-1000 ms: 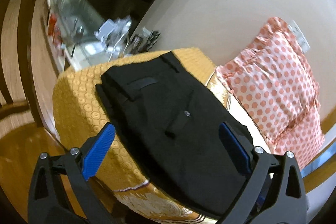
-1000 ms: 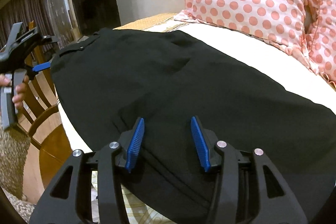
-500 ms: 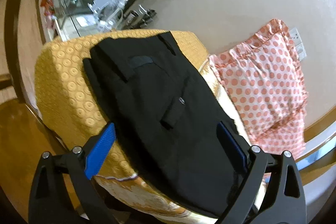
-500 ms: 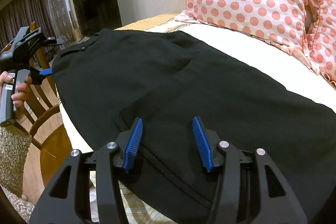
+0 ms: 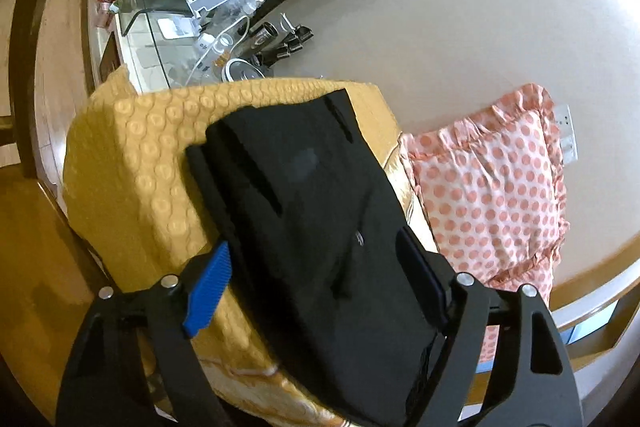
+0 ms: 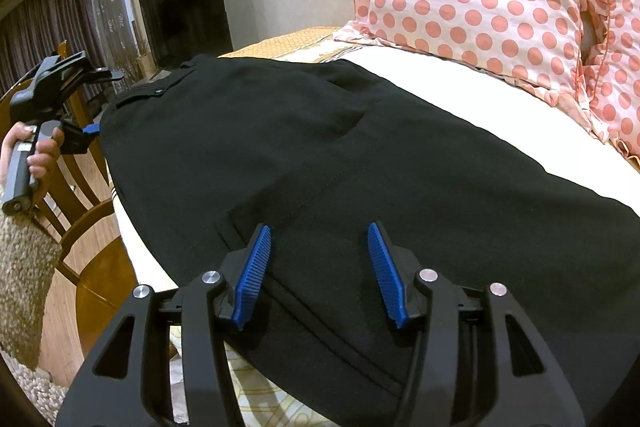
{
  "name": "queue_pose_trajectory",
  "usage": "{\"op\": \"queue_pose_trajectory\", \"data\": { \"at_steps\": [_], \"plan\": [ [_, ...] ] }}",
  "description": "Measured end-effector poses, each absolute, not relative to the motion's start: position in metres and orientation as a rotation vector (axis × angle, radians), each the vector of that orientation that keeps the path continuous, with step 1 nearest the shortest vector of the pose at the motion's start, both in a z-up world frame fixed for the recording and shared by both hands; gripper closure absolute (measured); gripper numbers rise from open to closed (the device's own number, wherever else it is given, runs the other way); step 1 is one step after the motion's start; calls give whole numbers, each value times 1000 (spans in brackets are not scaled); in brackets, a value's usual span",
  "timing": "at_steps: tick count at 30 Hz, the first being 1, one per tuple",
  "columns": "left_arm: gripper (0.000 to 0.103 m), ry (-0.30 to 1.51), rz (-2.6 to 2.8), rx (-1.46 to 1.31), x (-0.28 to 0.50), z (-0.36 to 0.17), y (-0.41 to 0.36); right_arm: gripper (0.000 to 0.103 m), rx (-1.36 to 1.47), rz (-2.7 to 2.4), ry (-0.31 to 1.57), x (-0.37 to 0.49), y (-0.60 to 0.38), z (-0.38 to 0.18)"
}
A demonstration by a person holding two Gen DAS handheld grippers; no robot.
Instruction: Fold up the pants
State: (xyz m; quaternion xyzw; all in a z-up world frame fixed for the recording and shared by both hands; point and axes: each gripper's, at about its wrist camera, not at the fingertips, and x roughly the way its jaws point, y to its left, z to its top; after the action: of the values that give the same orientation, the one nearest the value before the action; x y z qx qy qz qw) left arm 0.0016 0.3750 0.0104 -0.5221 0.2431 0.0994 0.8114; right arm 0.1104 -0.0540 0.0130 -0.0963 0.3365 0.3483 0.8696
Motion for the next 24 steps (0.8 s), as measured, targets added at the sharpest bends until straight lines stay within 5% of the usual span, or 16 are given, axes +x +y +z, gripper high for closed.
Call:
{"op": "queue_pose_trajectory", "data": {
  "at_steps": [6,11,15,19,24],
  "plan": [
    [27,521,241,-1128,13,13,388,50,-201,728,704,110,-54,13],
    [48,510,299,-1123,8,7,400,49,-199,728,704,110,-53,13],
    [53,519,328,-1104,12,7,402,48,-191,734,701,108,-53,14],
    [82,577,406,-972,21,15,391,43,-146,741,693,107,-61,16],
    [89,535,385,-877,21,40,378,40,-76,712,652,104,-89,24]
  ]
}}
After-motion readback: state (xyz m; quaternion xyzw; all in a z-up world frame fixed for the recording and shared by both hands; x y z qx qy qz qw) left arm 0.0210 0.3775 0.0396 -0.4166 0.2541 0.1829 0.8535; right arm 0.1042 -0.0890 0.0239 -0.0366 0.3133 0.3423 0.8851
